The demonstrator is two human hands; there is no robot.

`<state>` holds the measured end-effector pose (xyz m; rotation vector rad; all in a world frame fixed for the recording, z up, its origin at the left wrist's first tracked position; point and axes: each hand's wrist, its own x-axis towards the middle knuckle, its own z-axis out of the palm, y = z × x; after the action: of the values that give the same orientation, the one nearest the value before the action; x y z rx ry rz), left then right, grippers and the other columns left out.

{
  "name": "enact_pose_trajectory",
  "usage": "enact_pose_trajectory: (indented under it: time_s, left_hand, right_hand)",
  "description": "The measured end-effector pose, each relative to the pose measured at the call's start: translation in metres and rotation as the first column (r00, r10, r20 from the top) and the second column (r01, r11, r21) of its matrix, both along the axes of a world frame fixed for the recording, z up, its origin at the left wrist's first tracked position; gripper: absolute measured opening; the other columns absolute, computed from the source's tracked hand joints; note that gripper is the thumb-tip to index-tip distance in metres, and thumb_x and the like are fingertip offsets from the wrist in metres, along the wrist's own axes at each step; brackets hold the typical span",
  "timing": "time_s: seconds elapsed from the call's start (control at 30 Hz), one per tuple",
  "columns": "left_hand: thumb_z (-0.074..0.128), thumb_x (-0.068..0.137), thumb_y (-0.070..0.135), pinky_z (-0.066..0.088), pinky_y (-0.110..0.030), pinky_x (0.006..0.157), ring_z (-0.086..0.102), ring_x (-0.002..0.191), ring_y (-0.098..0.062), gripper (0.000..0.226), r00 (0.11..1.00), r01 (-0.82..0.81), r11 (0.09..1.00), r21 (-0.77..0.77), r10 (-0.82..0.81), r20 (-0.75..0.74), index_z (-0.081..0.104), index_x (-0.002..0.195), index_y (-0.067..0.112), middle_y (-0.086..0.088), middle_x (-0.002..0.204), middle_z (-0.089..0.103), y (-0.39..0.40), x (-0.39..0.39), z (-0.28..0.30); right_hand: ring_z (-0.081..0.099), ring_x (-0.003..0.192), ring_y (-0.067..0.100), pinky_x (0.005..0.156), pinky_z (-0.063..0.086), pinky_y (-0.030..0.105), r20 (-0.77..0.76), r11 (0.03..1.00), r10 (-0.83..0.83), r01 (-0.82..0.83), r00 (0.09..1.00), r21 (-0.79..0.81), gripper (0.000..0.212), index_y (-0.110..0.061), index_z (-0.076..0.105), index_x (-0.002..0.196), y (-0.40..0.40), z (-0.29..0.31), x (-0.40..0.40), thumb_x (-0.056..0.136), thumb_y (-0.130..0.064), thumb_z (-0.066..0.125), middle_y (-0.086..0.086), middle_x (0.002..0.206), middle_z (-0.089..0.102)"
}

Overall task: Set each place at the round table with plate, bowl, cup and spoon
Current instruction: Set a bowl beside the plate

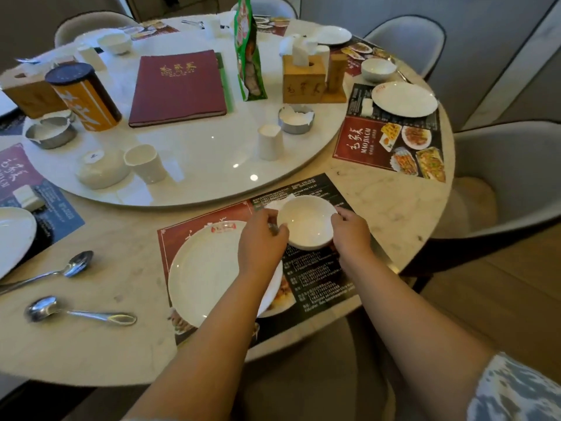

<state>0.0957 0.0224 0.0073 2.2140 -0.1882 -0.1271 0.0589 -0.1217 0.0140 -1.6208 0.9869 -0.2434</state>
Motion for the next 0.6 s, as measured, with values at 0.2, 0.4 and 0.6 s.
enact_pose_trajectory:
  time_s: [0.2,0.4,0.6]
  left_hand:
    - [0.069,0.080,0.031,0.055,-0.039,0.081,0.059,0.095,-0.016,0.031,0.999,0.021,0.996,0.081,-0.023,0.022,0.060,0.108,0.021,0.003,0.106,0.063,-0.004,-0.018,-0.013]
    - [0.071,0.078,0.034,0.055,-0.043,0.082,0.059,0.096,-0.015,0.030,0.999,0.012,0.995,0.098,-0.015,0.034,0.058,0.103,0.023,0.004,0.105,0.064,-0.004,-0.021,-0.016]
    - [0.063,0.086,0.028,0.053,-0.039,0.084,0.060,0.098,-0.016,0.022,0.997,-0.019,0.999,0.028,0.017,0.074,0.062,0.107,0.021,0.003,0.103,0.064,0.001,0.004,-0.009]
  right_hand:
    - [0.050,0.102,0.017,0.088,0.047,0.034,-0.018,1.000,0.019,-0.019,1.000,-0.011,0.037,-0.020,0.061,0.127,-0.008,-0.014,-0.019,0.095,-0.016,0.043,0.003,0.128,0.060]
    - [0.052,0.102,0.017,0.084,0.048,0.034,-0.082,0.992,0.071,-0.079,0.994,-0.096,0.038,-0.025,0.061,0.127,-0.010,-0.013,-0.021,0.094,-0.019,0.044,0.000,0.127,0.062]
    - [0.040,0.118,0.026,0.080,0.041,0.035,-0.205,0.896,0.172,-0.239,0.964,-0.374,0.037,-0.031,0.057,0.127,-0.014,0.005,0.002,0.090,-0.033,0.051,0.005,0.122,0.052]
